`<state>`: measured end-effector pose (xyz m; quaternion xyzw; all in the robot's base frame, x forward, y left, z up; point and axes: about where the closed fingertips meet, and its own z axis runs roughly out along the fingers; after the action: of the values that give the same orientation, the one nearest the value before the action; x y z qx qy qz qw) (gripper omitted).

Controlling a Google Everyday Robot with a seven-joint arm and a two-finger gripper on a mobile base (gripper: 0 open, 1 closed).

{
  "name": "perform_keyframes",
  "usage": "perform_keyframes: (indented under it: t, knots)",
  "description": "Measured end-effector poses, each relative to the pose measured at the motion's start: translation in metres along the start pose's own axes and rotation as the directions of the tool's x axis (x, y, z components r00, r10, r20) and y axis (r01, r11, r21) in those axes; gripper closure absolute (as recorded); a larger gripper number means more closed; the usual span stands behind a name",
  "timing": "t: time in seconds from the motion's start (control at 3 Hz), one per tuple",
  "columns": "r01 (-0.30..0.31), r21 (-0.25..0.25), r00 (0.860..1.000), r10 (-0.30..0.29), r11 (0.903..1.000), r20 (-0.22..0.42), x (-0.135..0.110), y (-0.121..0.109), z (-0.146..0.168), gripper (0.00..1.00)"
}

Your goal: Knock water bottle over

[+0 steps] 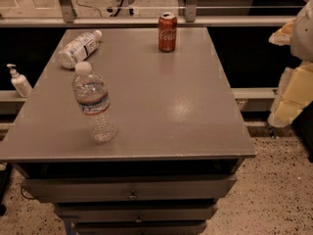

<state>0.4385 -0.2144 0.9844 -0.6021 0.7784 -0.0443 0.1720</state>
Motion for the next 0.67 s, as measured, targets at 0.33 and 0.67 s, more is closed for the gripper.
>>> perform_keyframes:
  t: [0.33, 0.67]
  knots:
    - [0.000, 0.000, 1.000, 0.000, 1.0000, 0.000, 0.000, 0.000, 0.000, 0.00]
    - [-0.015, -0.019, 0.996, 0.017, 0.9997, 0.091, -0.011, 0.001, 0.006, 0.00]
